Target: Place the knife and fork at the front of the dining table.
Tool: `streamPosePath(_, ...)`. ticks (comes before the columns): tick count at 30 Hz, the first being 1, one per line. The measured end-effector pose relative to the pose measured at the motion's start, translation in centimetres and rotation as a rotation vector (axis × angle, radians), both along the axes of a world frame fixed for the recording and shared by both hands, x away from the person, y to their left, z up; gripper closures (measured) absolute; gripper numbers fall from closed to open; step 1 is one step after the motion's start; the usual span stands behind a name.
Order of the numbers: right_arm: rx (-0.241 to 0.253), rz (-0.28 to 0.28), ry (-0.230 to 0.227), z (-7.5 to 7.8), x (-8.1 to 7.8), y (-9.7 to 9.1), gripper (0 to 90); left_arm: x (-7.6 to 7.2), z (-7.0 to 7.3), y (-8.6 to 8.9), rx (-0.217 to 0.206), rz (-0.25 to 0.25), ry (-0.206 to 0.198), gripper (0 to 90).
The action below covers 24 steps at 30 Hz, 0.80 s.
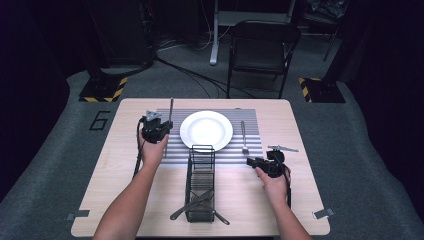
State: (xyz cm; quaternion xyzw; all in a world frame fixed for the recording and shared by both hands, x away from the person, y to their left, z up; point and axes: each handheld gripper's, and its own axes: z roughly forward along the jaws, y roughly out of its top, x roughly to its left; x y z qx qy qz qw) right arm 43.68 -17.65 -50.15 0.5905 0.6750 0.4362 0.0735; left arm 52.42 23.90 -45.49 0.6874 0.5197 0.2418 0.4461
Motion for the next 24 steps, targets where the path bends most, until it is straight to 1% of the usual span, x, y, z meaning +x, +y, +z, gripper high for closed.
streamPosePath(1, 0.0, 0.003, -0.009, 0.0, 0.0, -0.1, 52.5, 0.1, 0.0, 0.0, -0.003, 0.002, -0.003, 82.4)
streamPosePath(3, 0.006, -0.006, 0.002, 0.0, 0.0, -0.2, 52.6, 0.5, 0.1, 0.0, -0.013, 0.011, 0.002, 82.5)
streamPosePath(5, 0.008, -0.004, -0.006, 0.0, 0.0, -0.3, 52.7, 0.7, 0.2, 0.0, -0.01, 0.016, 0.009, 82.6)
streamPosePath(8, 0.013, -0.006, -0.001, 0.0, 0.1, -0.3, 52.8, 1.2, 0.4, -0.1, -0.007, 0.036, 0.021, 82.5)
streamPosePath(9, 0.013, -0.006, 0.0, 0.0, 0.0, -0.3, 52.8, 1.2, 0.3, -0.2, -0.01, 0.044, 0.014, 82.6)
streamPosePath(10, 0.012, -0.005, 0.0, 0.0, 0.0, -0.3, 52.9, 1.3, 0.3, -0.2, -0.013, 0.05, 0.017, 82.6)
streamPosePath(12, 0.018, -0.004, 0.0, 0.0, 0.0, -0.3, 52.9, 1.5, 0.0, -0.3, -0.013, 0.063, 0.026, 82.6)
streamPosePath(13, 0.024, -0.006, 0.004, 0.0, 0.0, -0.3, 53.0, 1.6, -0.2, -0.3, -0.01, 0.067, 0.038, 82.5)
streamPosePath(14, 0.025, -0.004, 0.0, 0.0, 0.0, -0.2, 52.9, 1.7, -0.4, -0.3, -0.004, 0.073, 0.044, 82.6)
streamPosePath(16, 0.025, -0.002, 0.003, 0.0, 0.0, -0.2, 53.0, 2.0, -0.8, -0.2, -0.004, 0.093, 0.061, 82.5)
streamPosePath(17, 0.024, -0.001, 0.001, 0.0, 0.0, -0.2, 52.9, 2.1, -1.0, -0.2, -0.005, 0.099, 0.064, 82.5)
streamPosePath(20, 0.029, 0.0, -0.004, 0.0, 0.0, -0.2, 53.0, 2.5, -1.7, -0.1, -0.022, 0.138, 0.085, 82.5)
streamPosePath(21, 0.032, -0.002, 0.004, 0.1, 0.0, -0.2, 53.0, 2.7, -2.0, -0.1, -0.023, 0.152, 0.093, 82.5)
streamPosePath(23, 0.035, -0.005, 0.004, -0.1, 0.0, -0.3, 53.0, 2.9, -2.4, -0.1, -0.031, 0.172, 0.116, 82.6)
streamPosePath(24, 0.036, -0.005, 0.006, -0.1, 0.0, -0.3, 53.0, 3.1, -2.6, -0.1, -0.032, 0.181, 0.121, 82.5)
